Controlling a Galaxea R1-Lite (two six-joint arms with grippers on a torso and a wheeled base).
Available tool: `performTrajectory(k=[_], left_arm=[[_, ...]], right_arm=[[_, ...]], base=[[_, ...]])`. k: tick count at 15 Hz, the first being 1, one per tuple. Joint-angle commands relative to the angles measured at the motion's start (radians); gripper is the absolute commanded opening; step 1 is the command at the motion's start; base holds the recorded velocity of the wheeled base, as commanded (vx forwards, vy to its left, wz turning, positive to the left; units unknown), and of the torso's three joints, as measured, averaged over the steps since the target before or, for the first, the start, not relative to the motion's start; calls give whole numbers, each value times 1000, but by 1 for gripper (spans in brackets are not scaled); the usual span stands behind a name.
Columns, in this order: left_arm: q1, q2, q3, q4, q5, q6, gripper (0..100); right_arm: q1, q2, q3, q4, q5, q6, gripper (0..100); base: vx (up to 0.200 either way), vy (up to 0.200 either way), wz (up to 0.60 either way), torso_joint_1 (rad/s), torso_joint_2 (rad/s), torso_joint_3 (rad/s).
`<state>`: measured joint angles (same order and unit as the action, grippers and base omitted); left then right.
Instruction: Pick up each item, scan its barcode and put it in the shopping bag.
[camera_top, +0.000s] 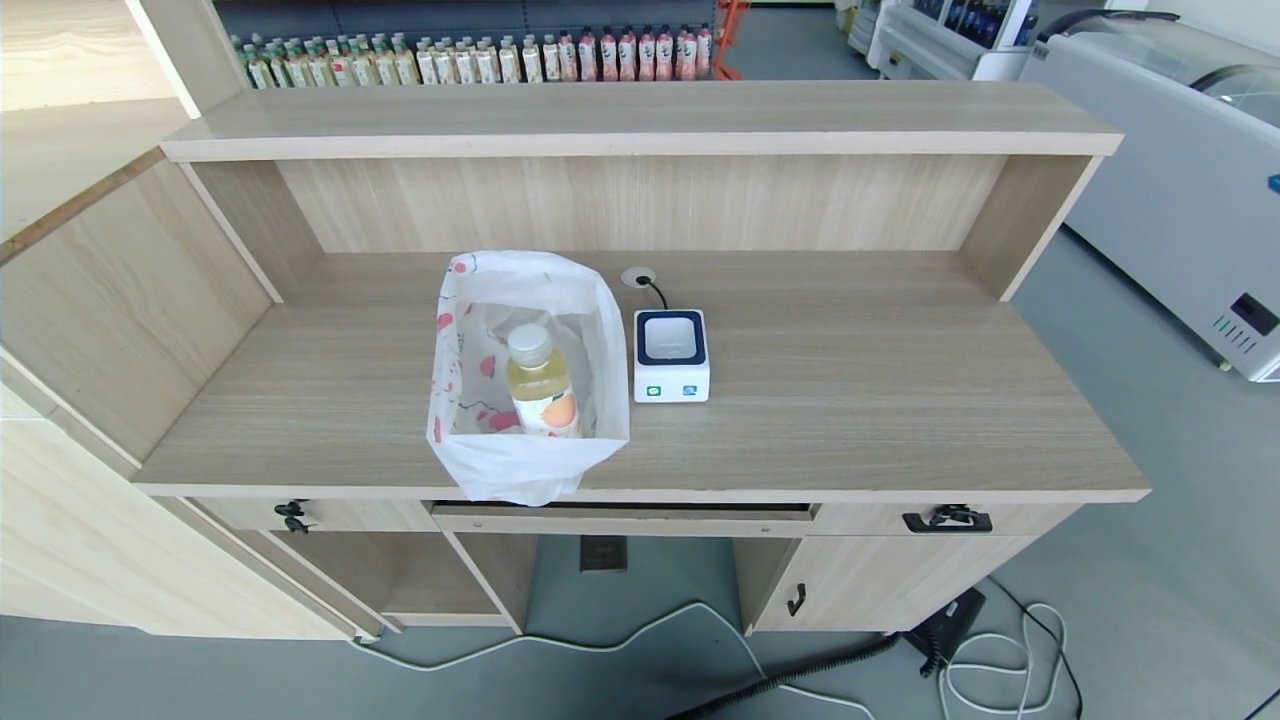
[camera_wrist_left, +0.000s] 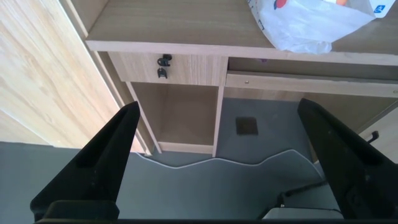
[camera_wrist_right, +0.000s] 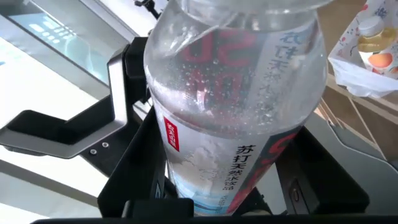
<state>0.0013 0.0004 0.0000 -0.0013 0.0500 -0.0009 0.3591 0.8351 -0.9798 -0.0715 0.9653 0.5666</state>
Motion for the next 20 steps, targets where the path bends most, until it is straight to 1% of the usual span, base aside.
performTrajectory(k=[1, 15, 16, 17, 18, 19, 20], left_arm=[[0, 0, 0, 0, 1, -1, 100], [0, 0, 0, 0, 1, -1, 100], [0, 0, 0, 0, 1, -1, 100], [0, 0, 0, 0, 1, -1, 100], [0, 0, 0, 0, 1, -1, 100], [0, 0, 0, 0, 1, -1, 100], [0, 0, 0, 0, 1, -1, 100]], right_arm=[[-2, -17, 12, 4, 4, -2, 0], [-16, -17, 23, 6, 1, -19, 0], [-57, -10, 36, 12, 0, -97, 0], [-120, 1, 72, 16, -2, -228, 0], [-220, 21, 121, 18, -5, -415, 0], [-319, 48, 171, 18, -37, -629, 0], [-419, 87, 211, 16, -162, -893, 0]], base=[[0, 0, 0, 0, 0, 0], [0, 0, 0, 0, 0, 0], [0, 0, 0, 0, 0, 0], [0, 0, 0, 0, 0, 0], [0, 0, 0, 0, 0, 0], [0, 0, 0, 0, 0, 0], [0, 0, 0, 0, 0, 0]])
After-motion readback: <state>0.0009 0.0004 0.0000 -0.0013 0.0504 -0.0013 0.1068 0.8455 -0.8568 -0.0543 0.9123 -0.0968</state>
